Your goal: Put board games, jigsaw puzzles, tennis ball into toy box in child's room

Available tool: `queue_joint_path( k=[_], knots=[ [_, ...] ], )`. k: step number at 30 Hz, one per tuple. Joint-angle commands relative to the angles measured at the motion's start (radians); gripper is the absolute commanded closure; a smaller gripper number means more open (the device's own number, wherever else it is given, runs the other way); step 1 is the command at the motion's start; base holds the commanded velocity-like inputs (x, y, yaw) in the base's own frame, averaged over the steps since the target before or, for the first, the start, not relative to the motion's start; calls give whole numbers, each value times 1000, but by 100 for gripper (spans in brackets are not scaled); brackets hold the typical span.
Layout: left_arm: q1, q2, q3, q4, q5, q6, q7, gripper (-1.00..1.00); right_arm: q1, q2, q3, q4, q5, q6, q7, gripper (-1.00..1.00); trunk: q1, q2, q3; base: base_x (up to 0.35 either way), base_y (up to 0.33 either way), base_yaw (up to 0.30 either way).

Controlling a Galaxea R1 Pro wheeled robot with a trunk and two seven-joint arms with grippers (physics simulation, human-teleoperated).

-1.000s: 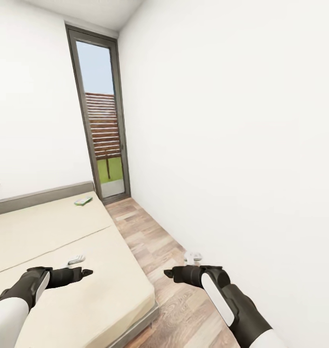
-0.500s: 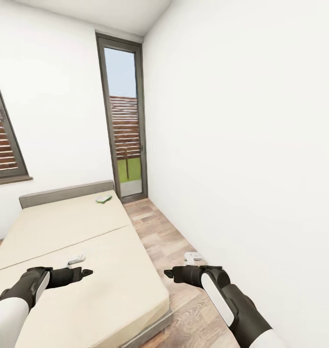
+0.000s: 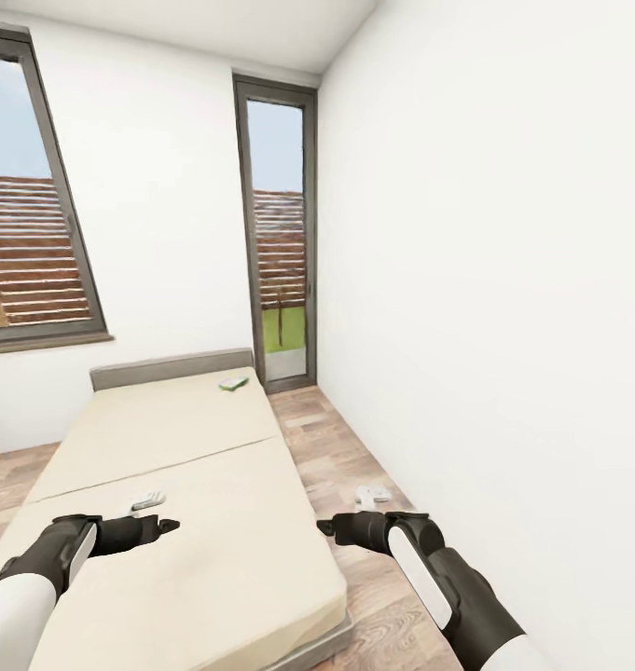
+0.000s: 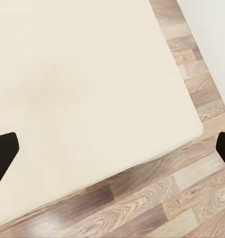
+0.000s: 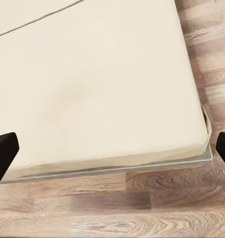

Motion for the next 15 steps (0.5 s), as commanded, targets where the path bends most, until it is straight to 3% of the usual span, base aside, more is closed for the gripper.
queue_joint_path(
  k=[1, 15],
  knots=[
    [-1, -1, 8, -1, -10, 6, -7, -100, 0, 0, 0, -1, -2, 4, -1, -100, 1, -1, 0, 149, -185, 268],
    [-1, -2, 8, -1, -10, 6, -7, -100, -1, 1, -1, -1, -4, 2, -1, -100, 1, -1, 8, 143, -252, 274]
  ],
)
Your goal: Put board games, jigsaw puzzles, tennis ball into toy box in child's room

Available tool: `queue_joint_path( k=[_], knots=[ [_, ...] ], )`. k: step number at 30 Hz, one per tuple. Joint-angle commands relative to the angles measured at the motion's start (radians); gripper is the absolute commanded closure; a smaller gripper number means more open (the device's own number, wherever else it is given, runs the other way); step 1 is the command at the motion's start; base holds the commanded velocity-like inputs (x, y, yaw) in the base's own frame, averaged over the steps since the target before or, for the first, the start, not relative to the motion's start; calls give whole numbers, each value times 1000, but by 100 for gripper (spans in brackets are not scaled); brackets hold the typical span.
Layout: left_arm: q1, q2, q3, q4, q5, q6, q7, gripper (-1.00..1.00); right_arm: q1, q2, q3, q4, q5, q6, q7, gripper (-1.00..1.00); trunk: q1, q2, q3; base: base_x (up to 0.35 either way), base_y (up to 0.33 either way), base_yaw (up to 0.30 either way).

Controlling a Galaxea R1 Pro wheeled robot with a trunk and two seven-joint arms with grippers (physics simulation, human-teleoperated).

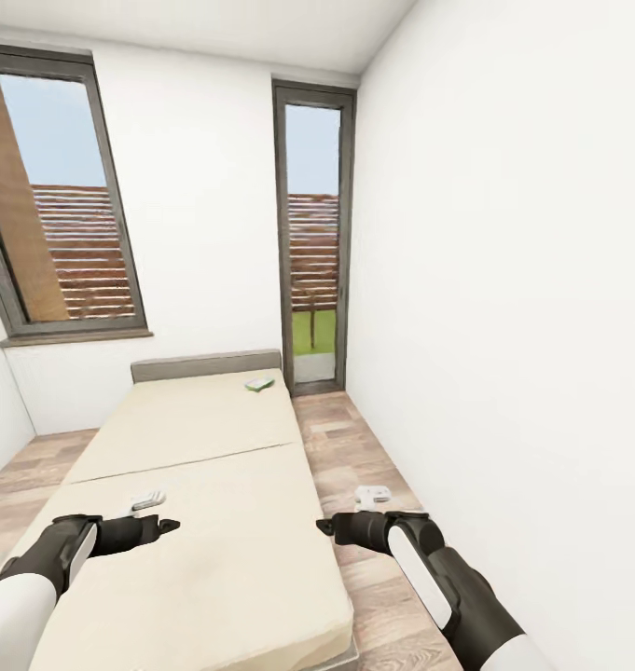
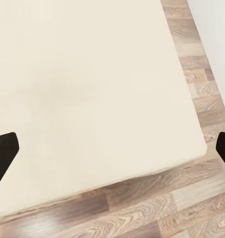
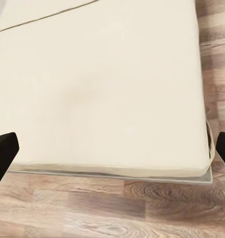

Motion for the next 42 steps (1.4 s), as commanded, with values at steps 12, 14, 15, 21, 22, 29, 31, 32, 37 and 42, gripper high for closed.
queue_joint_path(
  k=[12, 14, 15, 21, 22, 29, 31, 32, 37, 42],
  knots=[
    [-1, -2, 8, -1, -10, 6, -7, -100, -1, 32, -1, -1, -2, 11, -47, -100, 1, -1, -2, 58, -264, 285],
    [-1, -2, 8, -1, -10, 6, -7, -100, -1, 34, -1, -1, -2, 13, -65, -100, 1, -1, -2, 7, -100, 288],
    [-1, -2, 8, -1, -10, 6, -7, -100, -1, 35, -1, -1, -2, 13, -68, -100, 1, -1, -3, 5, -71, 288],
    [-1, -2, 8, -1, -9, 7, -7, -100, -1, 36, -1, -1, -2, 15, -80, -100, 1, -1, -5, 2, -30, 288],
    [-1, -2, 8, -1, -9, 7, -7, -100, -1, 36, -1, -1, -2, 15, -81, -100, 1, -1, -5, 1, -12, 288],
    [-1, -1, 8, -1, -9, 7, -7, -100, -1, 37, -1, -1, -2, 16, -83, -100, 1, -1, -7, 0, -23, 288],
    [-1, -1, 8, -1, -9, 7, -7, -100, -1, 37, -1, -1, -2, 16, -83, -100, 1, -1, -8, 0, -121, 288],
    [-1, -1, 8, -1, -9, 7, -7, -100, -1, 37, -1, -1, -2, 16, -84, -100, 1, -1, -9, 0, -168, 288],
    [-1, -1, 8, -1, -10, 7, -7, -100, -2, 38, -1, -1, -1, 16, -84, -100, 1, -1, -10, 0, -237, 288],
    [-1, -2, 8, -1, -10, 7, -7, -100, -2, 38, -1, -1, 0, 15, -84, -100, 1, -1, -12, 0, -286, 288]
  ],
)
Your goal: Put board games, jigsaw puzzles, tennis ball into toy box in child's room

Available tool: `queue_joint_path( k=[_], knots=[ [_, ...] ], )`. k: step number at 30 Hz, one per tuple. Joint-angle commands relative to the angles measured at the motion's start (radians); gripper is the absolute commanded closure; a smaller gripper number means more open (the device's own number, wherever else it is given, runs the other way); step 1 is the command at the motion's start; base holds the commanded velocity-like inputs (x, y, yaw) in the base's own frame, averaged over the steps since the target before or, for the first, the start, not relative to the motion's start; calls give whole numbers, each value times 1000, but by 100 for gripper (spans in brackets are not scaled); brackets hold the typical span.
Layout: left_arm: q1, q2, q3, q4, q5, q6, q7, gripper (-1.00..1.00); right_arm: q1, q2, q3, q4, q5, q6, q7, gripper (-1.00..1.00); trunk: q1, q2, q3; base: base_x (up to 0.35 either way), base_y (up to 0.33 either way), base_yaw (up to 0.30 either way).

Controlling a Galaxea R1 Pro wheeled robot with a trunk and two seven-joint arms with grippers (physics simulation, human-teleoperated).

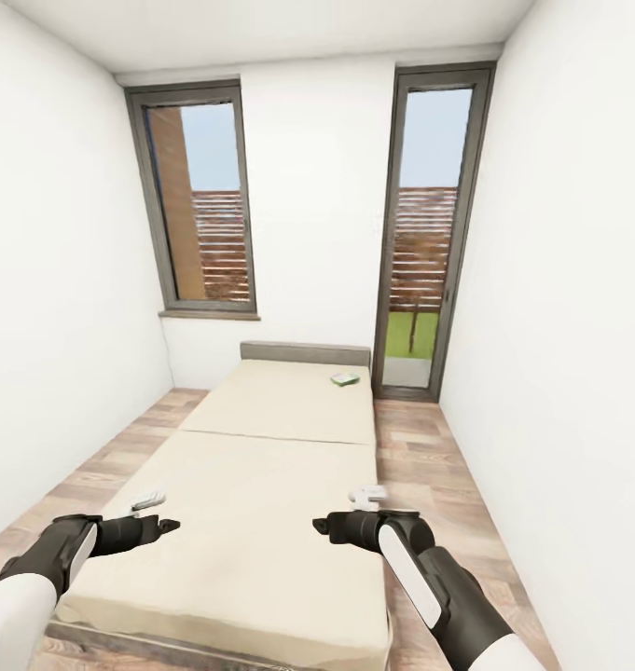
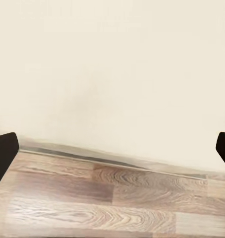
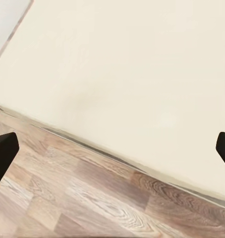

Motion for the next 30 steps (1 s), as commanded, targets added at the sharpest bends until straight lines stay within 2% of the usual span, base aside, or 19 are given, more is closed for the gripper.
queue_joint_path(
  k=[1, 14, 30],
  knots=[
    [-1, -1, 8, -1, -10, 6, -7, -100, 0, 0, 1, -1, -10, 2, -9, -100, 0, -1, -1, 0, -295, 288],
    [-1, -1, 8, -1, -10, 5, -7, -100, 1, -3, -2, -1, -12, -7, -9, -100, 0, -1, -6, 22, -281, 253],
    [-1, -1, 8, -1, -9, 5, -7, -100, 0, -2, -4, -1, -12, -6, -10, -100, 0, -1, -20, 53, -37, 89]
  ],
)
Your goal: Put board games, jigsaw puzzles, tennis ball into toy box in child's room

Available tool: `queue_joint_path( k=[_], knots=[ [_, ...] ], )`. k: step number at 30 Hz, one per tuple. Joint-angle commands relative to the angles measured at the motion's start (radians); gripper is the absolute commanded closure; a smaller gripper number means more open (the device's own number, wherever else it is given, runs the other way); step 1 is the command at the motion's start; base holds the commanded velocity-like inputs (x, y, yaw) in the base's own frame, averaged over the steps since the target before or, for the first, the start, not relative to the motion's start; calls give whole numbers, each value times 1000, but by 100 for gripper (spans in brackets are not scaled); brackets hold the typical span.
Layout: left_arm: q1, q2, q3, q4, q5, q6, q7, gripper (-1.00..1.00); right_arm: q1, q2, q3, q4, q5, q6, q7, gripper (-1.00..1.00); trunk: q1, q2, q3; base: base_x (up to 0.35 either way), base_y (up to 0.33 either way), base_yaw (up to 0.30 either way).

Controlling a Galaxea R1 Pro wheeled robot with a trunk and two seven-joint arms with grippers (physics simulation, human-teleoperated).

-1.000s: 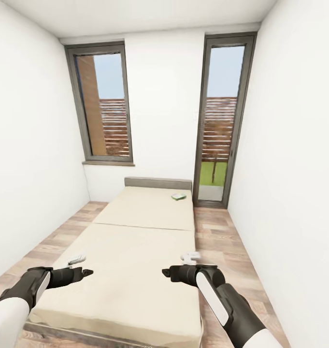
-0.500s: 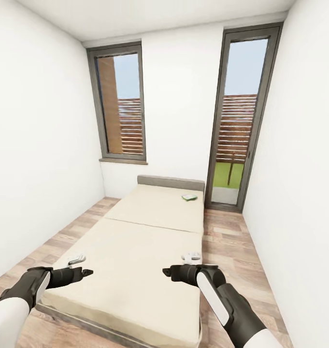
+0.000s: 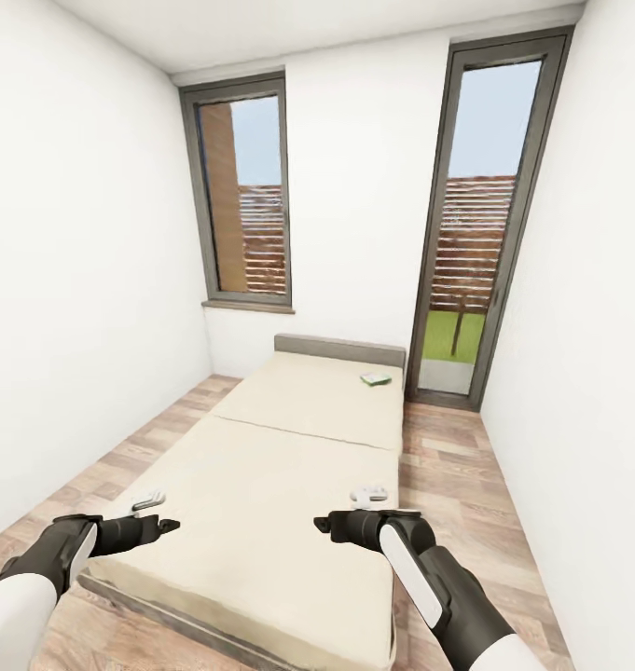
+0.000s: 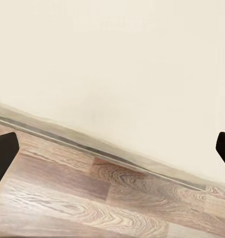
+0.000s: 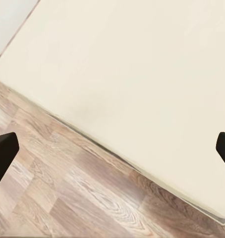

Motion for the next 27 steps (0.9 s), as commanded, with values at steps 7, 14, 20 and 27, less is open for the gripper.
queue_joint_path(
  k=[7, 14, 20, 27],
  knots=[
    [-1, -1, 8, -1, -10, 6, -7, -100, -1, 1, 2, -1, -10, 2, -9, -100, 0, -1, -10, 2, -39, 175],
    [-1, -1, 8, -1, -10, 6, -7, -100, 0, 1, 2, -1, -9, 2, -9, -100, 0, -1, -19, 0, -209, 200],
    [-1, -1, 8, -1, -10, 5, -7, -100, 0, 1, 2, -1, -9, 1, -10, -100, 0, -1, -26, 0, -215, 206],
    [-1, -1, 8, -1, -10, 5, -7, -100, 0, 1, 4, 0, -8, 0, -10, -100, 0, -1, -35, 0, -50, 209]
  ],
)
